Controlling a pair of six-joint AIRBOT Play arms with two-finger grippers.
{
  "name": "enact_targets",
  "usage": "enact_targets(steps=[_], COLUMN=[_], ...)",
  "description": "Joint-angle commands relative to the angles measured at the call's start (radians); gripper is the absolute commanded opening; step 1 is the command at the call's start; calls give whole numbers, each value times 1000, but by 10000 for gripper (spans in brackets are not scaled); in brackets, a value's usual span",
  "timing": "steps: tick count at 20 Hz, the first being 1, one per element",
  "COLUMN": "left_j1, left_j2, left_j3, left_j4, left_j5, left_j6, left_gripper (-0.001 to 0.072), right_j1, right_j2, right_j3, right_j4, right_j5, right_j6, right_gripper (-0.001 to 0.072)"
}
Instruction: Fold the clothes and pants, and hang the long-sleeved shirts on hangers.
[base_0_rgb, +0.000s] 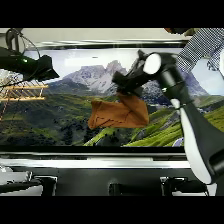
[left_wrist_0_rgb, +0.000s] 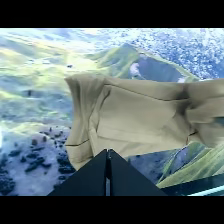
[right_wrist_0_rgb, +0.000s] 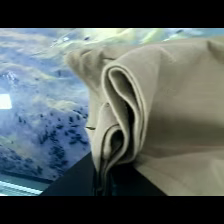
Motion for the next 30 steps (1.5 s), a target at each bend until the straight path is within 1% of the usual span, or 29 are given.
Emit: enact_targets(steps=[1, 5, 12, 13, 15, 16, 17, 19, 22, 23, 24, 25, 27, 28, 29, 30], left_j1=[15, 15, 15, 15, 15, 15, 15, 15, 15, 15, 15, 15, 15, 15, 15, 15], left_j2=[13, 14, 13, 13, 13, 11, 11, 10, 10, 10, 10, 10, 10, 10, 10, 10], left_j3=[-5, -5, -5, -5, -5, -5, -5, -5, -5, -5, -5, -5, -5, -5, -5, -5], left_j4=[11, 11, 11, 11, 11, 11, 11, 11, 11, 11, 11, 11, 11, 11, 14, 23], left_j5=[-16, -16, -16, -15, -15, -15, -15, -15, -15, -15, -15, -15, -15, -15, -16, -16], left_j6=[11, 26, 26, 26, 26, 26, 26, 25, 25, 25, 25, 25, 25, 26, 26, 26], left_gripper=[23, 23, 23, 23, 23, 24, 24, 23, 24, 23, 23, 23, 24, 24, 24, 24], right_j1=[79, 119, 146, 149, 150, 150, 150, 150, 145, 134, 113, 84, -15, -78, -147, -235], right_j2=[-70, -137, -186, -187, -187, -186, -185, -181, -139, -114, -85, -55, 7, 34, 55, 71], right_j3=[0, 0, 0, 0, 0, 0, 0, 0, 0, 0, 0, 0, 0, 0, 0, 0], right_j4=[-6, -17, -14, -15, -2, 24, 58, 126, 110, 83, 57, 33, 28, 28, 31, 37], right_j5=[-90, -141, -140, -140, -139, -140, -135, -92, 0, 27, 50, 72, 109, 133, 163, 204], right_j6=[77, 103, 117, 117, 114, 84, 48, -14, -70, -80, -98, -101, -144, -174, -218, -274], right_gripper=[31, 32, 39, 110, 305, 331, 334, 387, 392, 440, 464, 485, 489, 528, 547, 547])
